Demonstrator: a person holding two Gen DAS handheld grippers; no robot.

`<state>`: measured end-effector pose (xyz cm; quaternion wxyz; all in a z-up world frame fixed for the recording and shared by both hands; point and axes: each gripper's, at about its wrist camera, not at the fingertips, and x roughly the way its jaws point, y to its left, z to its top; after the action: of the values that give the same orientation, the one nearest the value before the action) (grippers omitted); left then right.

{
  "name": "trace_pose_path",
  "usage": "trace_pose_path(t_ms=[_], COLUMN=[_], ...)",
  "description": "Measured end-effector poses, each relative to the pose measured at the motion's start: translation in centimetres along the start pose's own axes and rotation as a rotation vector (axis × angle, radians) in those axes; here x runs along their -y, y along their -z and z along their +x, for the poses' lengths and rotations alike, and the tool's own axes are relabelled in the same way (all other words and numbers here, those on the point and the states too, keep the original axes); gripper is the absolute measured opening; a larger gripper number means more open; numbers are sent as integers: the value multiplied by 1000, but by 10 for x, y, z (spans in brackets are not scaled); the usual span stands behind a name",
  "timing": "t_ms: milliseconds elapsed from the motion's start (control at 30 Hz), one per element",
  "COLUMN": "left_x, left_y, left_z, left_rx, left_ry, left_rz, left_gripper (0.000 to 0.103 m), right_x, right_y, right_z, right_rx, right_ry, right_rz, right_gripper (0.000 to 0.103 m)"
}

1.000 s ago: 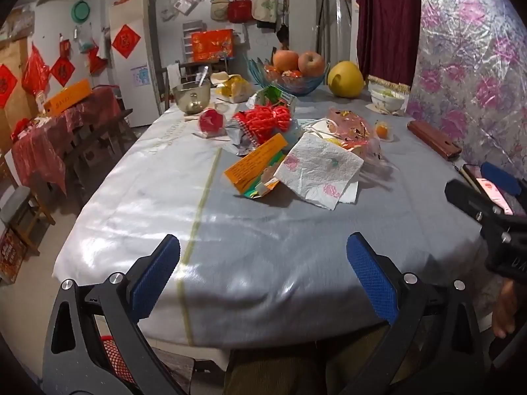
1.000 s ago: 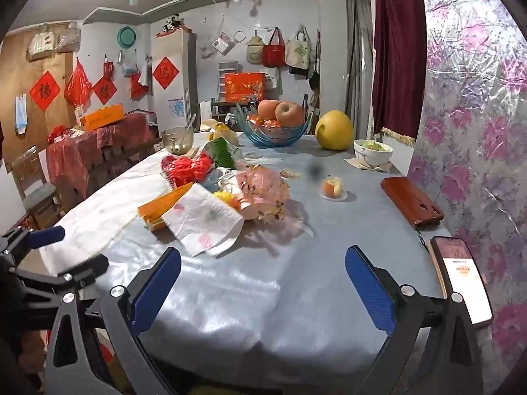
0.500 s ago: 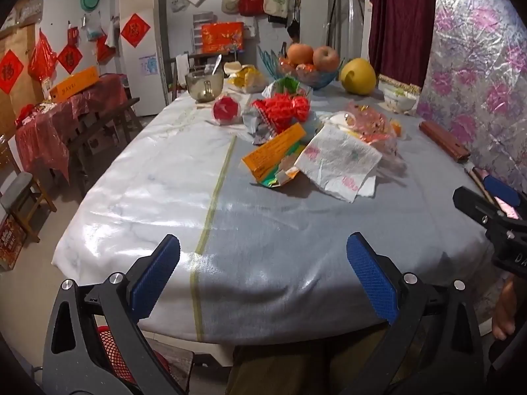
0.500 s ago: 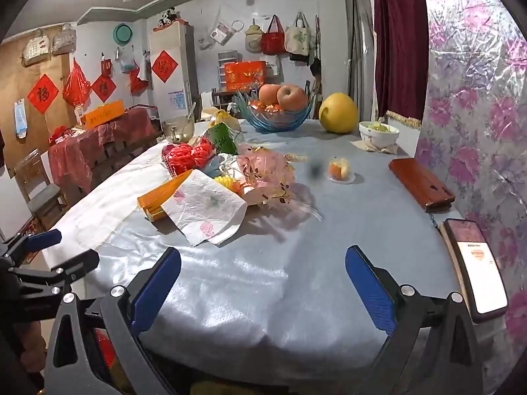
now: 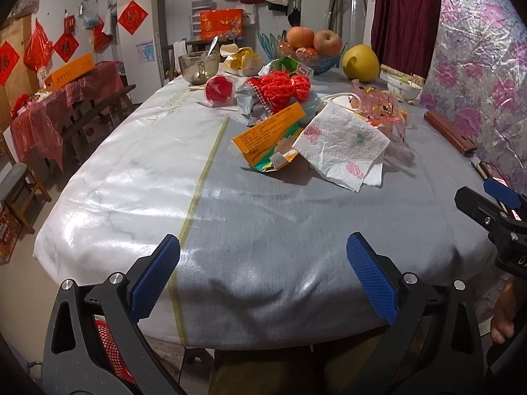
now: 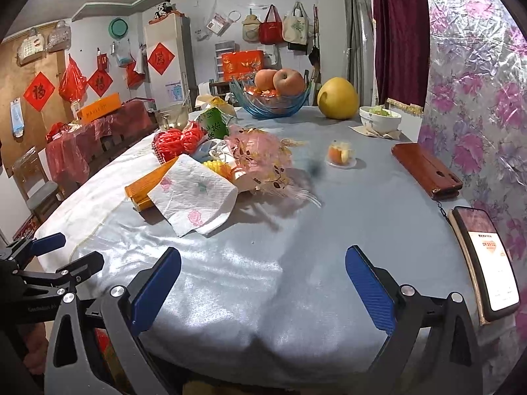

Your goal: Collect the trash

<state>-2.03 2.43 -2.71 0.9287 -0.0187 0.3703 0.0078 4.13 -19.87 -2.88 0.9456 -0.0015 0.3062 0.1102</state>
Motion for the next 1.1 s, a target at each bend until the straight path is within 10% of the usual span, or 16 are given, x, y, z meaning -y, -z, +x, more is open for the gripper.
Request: trace_pose_path(t_ms=[1100], left_x=[-20], left_y=[4], left_z=[11], left_rx=[-31], left_ry=[-15], left_rz=[-62], left_gripper=[97], right_x=[-1], right_y=[3], right_z=[5], right_rx=[-9], right_ry=[4], right_rz=[-2], right_gripper=[98])
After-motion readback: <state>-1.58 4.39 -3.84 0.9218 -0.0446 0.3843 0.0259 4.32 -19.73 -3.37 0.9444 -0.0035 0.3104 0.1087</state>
